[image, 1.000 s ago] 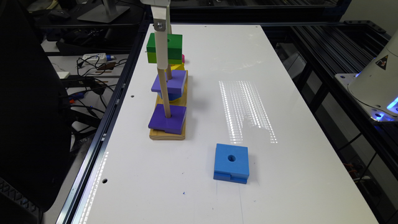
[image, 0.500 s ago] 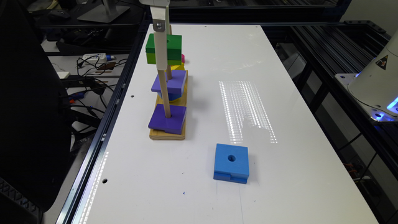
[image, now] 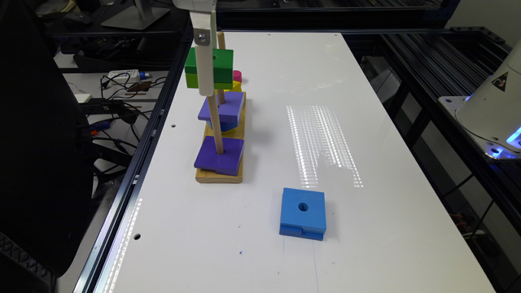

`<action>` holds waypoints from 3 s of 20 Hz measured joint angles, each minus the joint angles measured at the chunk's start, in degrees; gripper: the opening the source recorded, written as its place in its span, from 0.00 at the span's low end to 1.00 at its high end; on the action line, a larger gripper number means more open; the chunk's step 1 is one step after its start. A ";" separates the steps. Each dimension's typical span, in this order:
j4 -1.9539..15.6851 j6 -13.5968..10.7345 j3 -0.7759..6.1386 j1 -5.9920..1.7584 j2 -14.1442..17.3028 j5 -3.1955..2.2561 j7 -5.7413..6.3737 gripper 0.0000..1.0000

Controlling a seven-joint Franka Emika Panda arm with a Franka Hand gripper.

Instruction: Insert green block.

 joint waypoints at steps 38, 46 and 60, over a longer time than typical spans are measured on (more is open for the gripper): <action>0.30 0.51 0.00 -0.03 1.65 -0.07 0.00 0.00; 0.29 0.39 -0.12 -0.19 1.64 -0.17 0.00 0.00; -0.66 0.49 -0.46 -0.46 1.82 -0.53 -0.10 0.00</action>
